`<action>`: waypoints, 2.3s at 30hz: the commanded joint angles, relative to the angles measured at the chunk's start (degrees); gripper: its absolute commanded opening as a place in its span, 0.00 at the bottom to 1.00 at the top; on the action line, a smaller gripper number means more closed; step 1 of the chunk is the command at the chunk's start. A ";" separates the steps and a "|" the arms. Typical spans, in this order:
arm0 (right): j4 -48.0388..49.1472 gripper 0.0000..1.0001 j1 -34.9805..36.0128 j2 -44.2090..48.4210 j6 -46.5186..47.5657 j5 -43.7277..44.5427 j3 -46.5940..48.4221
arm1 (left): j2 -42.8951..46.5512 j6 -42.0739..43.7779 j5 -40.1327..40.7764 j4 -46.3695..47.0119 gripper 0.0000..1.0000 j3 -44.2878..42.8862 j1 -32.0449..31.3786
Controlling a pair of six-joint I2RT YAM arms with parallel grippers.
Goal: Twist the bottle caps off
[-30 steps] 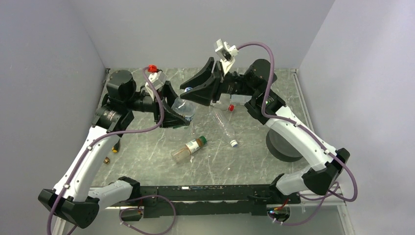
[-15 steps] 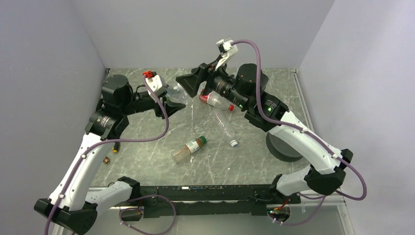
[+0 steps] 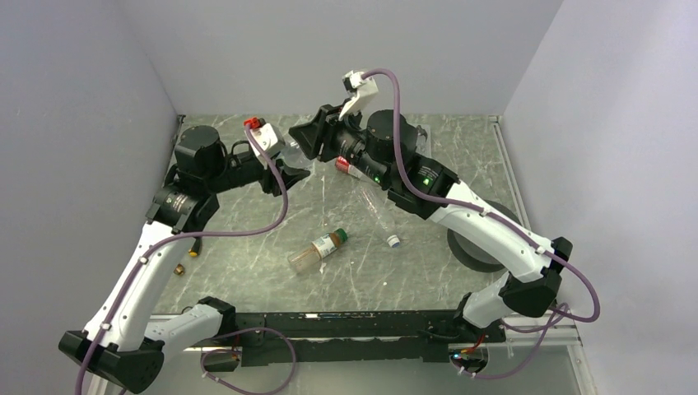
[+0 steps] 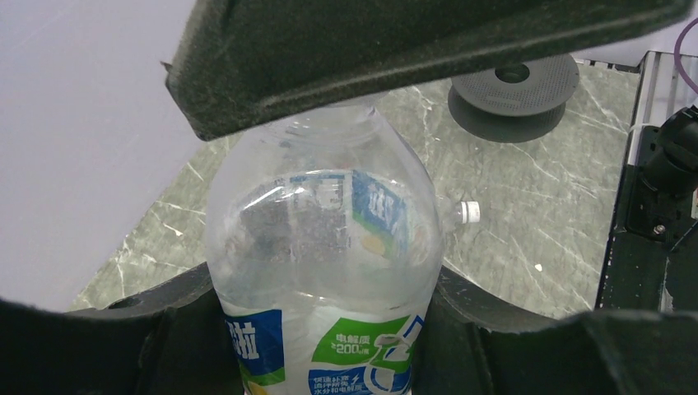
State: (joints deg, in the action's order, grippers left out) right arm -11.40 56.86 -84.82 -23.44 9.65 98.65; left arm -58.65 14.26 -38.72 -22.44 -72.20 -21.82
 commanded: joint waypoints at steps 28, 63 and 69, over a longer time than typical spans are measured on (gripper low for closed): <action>39.53 0.00 -13.21 6.96 -11.99 -49.17 -13.70 | -5.36 -34.98 -31.48 16.61 0.13 -8.03 0.03; -1.98 0.95 -2.55 4.69 1.61 1.22 1.64 | -4.27 -2.87 -7.43 -2.76 0.16 -6.60 0.03; -2.18 0.82 -2.32 3.54 -0.57 2.80 1.14 | -4.11 -2.72 -4.76 -2.31 0.15 -6.57 0.03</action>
State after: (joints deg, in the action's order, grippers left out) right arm -11.18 54.46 -80.47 -22.28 8.91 98.74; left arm -64.49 9.08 -47.03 -26.13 -78.43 -21.78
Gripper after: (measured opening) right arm 0.856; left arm 0.592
